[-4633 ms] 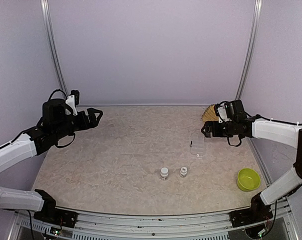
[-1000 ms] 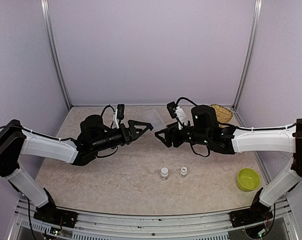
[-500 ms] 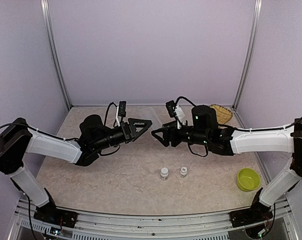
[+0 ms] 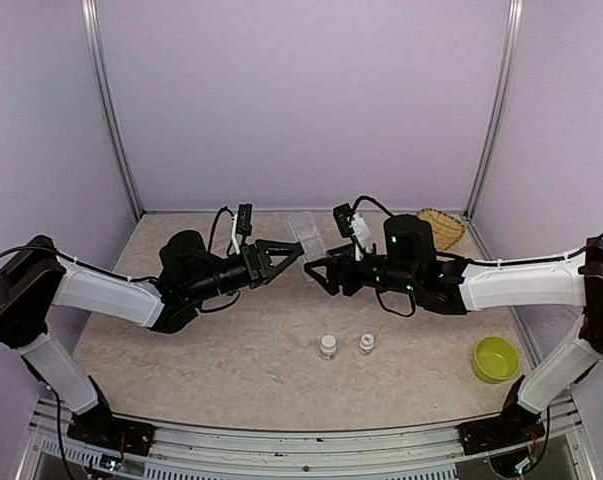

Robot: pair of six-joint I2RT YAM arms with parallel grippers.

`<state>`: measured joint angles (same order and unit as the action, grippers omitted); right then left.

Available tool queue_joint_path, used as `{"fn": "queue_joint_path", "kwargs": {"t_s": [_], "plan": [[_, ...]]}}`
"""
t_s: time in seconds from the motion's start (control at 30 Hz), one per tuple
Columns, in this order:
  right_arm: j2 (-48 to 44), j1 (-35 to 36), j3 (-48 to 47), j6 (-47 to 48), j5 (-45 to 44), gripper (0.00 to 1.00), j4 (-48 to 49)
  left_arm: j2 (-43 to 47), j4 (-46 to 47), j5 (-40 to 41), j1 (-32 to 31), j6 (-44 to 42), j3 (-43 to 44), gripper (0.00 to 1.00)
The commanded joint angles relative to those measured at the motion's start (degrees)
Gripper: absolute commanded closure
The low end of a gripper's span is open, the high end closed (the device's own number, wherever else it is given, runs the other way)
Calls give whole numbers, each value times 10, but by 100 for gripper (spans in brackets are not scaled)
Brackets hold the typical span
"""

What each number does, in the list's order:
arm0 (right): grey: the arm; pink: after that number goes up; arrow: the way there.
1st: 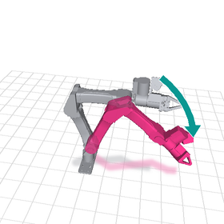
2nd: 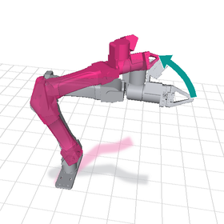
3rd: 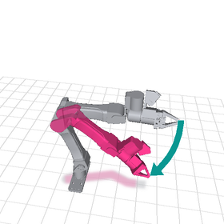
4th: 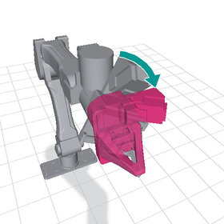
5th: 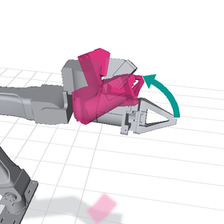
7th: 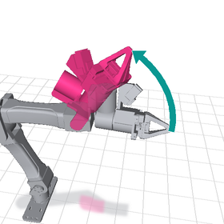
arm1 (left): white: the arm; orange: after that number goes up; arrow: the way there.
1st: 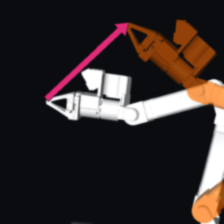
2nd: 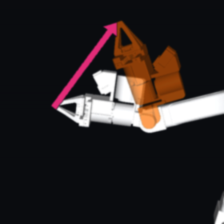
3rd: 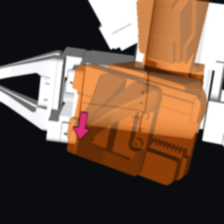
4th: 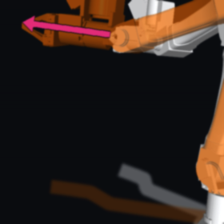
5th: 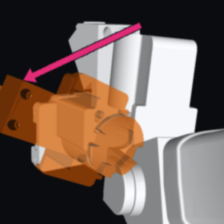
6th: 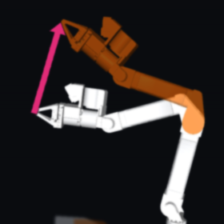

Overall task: Sort the pills into containers
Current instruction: Pass from the right arm to the left

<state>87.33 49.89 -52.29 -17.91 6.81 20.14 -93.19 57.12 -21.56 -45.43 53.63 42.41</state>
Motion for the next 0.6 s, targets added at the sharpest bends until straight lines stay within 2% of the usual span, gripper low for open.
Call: {"fn": "queue_joint_path", "kwargs": {"t_s": [0.0, 0.27, 0.43, 0.5, 0.57], "plan": [[6, 6, 14, -2, -22, 29, 4, -4, 10, -2, -7, -10, -6, 53], [9, 6, 14, -3, -27, 30, 2, -5, -10, 9, -8, -18, -7, 55], [17, 6, 7, -5, -36, 30, -10, -8, 12, 2, -8, -12, -13, 59], [19, 6, 4, -4, -39, 30, -17, -6, 4, 5, -8, -16, -13, 54], [18, 6, 4, -4, -37, 30, -17, -5, -28, 16, -8, -27, -6, 43]]}}
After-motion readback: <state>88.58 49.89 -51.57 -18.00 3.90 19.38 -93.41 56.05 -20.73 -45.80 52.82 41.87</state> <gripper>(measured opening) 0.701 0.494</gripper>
